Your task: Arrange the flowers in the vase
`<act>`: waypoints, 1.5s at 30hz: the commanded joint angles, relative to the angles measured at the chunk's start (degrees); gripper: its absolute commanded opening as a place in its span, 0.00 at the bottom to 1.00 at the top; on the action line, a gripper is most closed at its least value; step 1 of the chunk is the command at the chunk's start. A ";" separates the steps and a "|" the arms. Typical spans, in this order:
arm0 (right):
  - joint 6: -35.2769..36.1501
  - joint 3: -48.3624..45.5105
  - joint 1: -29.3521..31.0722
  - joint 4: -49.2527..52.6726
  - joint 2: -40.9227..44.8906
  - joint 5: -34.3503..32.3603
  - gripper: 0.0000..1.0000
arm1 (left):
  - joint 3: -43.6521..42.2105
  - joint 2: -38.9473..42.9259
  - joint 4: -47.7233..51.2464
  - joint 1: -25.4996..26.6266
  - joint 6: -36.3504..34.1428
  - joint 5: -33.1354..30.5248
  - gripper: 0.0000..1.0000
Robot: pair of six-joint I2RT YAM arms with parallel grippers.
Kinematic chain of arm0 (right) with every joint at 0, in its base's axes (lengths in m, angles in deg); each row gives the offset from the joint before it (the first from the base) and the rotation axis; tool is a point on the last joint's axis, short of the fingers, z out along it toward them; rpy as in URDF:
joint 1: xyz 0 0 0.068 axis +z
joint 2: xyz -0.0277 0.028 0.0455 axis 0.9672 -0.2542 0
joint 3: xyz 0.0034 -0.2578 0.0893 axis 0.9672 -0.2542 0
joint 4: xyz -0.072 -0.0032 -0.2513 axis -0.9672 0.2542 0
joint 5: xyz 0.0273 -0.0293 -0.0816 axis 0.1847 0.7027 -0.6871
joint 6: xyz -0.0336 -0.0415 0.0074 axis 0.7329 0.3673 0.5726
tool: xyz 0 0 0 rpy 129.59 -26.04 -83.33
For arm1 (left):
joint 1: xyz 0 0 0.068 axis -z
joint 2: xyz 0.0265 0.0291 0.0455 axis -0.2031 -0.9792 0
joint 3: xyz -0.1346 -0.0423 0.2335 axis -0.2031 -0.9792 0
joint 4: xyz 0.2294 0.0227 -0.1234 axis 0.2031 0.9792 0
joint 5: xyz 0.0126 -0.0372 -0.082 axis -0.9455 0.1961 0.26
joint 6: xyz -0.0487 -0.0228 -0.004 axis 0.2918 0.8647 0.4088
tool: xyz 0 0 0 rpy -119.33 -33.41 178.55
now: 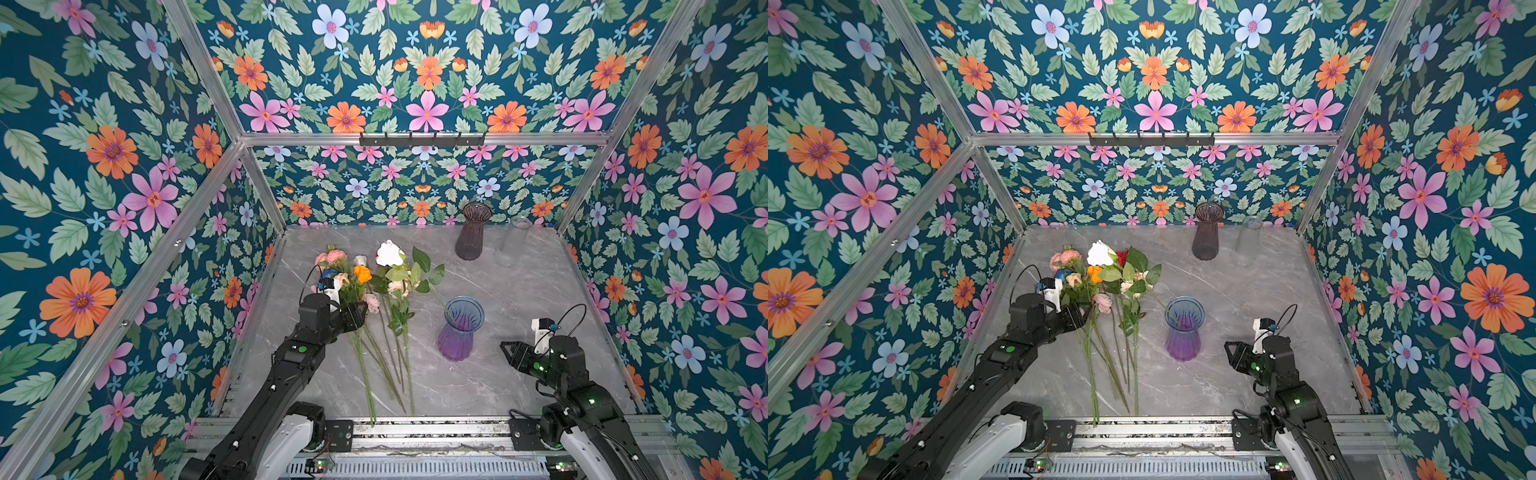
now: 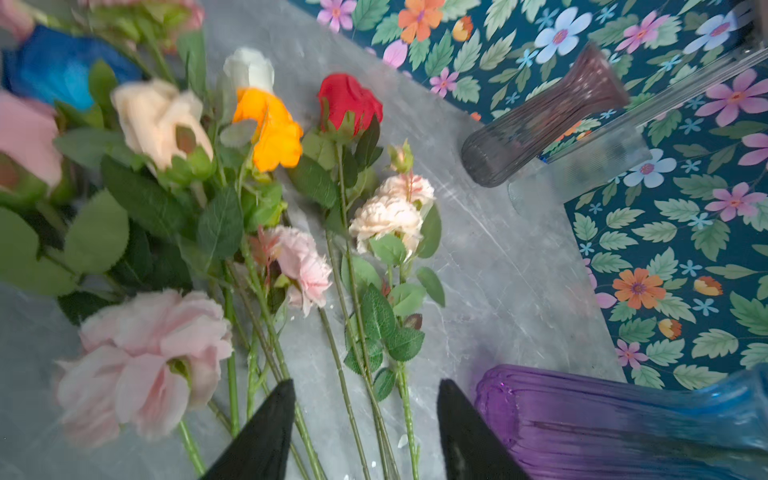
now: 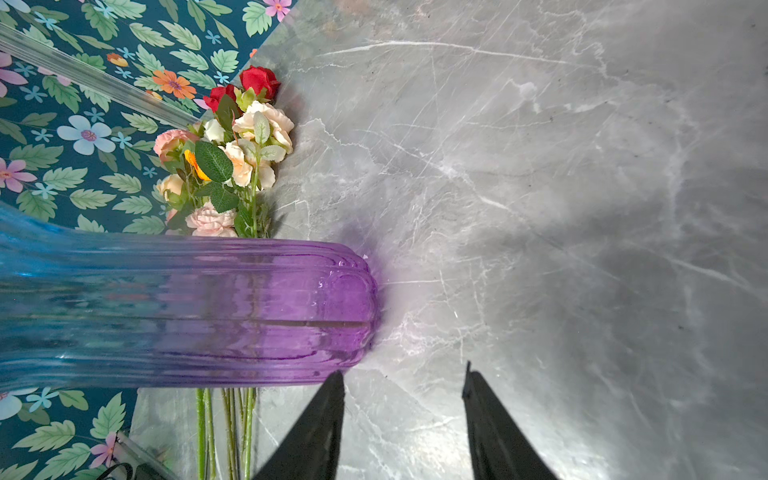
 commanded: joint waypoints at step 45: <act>0.39 -0.13 0.04 -0.06 0.09 0.24 0.48 | -15.90 -17.31 -28.22 1.61 12.16 9.89 0.28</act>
